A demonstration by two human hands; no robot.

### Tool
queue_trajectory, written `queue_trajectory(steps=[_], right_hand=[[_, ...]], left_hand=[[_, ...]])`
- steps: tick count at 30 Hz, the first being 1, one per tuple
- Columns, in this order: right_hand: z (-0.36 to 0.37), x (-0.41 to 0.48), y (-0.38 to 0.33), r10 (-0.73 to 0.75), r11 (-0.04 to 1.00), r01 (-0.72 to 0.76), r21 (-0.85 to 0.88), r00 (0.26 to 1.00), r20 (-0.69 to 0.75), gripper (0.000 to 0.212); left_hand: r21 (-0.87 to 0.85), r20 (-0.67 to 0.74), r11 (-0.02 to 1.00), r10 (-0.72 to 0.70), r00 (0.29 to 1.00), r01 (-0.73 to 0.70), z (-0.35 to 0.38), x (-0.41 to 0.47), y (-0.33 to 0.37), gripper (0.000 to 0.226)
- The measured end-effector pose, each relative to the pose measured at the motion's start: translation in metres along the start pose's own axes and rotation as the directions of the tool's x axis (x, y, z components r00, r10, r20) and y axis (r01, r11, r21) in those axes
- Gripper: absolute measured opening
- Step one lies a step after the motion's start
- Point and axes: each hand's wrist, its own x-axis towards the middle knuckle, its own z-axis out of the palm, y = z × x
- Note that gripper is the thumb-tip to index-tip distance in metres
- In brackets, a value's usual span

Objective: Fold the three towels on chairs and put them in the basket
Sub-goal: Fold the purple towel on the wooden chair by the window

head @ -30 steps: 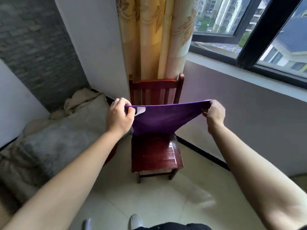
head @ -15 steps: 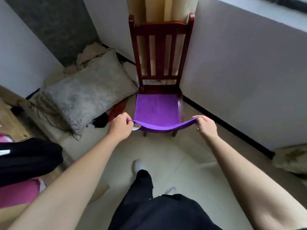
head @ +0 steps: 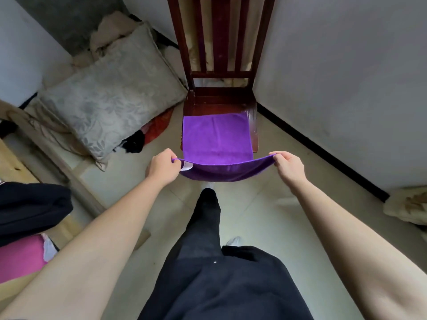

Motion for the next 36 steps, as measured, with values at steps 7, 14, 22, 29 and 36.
queue_trajectory(steps=[7,14,22,29,36], right_hand=[[0.036,0.11,-0.038,0.028,0.995,-0.029,-0.096,1.0,-0.01,0.028],[0.105,0.242,-0.049,0.084,0.958,-0.076,-0.278,0.996,0.016,0.033],[0.16,0.365,-0.032,0.091,0.87,-0.087,-0.485,0.996,-0.015,0.035],[0.181,0.402,-0.017,-0.023,0.699,0.02,-0.715,1.0,0.005,0.032],[0.174,0.406,-0.008,-0.197,0.449,0.33,-0.83,0.943,0.268,0.036]], left_hand=[[-0.041,0.038,0.998,-0.054,0.998,0.056,0.017,0.126,0.013,0.008],[0.015,0.116,0.992,-0.126,0.985,0.125,0.066,0.259,0.007,0.017],[0.141,0.112,0.986,-0.101,0.989,0.085,0.121,0.382,-0.006,0.017],[0.29,0.145,0.951,0.068,0.987,-0.108,0.148,0.418,-0.017,0.013],[0.376,0.174,0.881,0.237,0.956,-0.287,0.156,0.416,-0.023,0.024]])
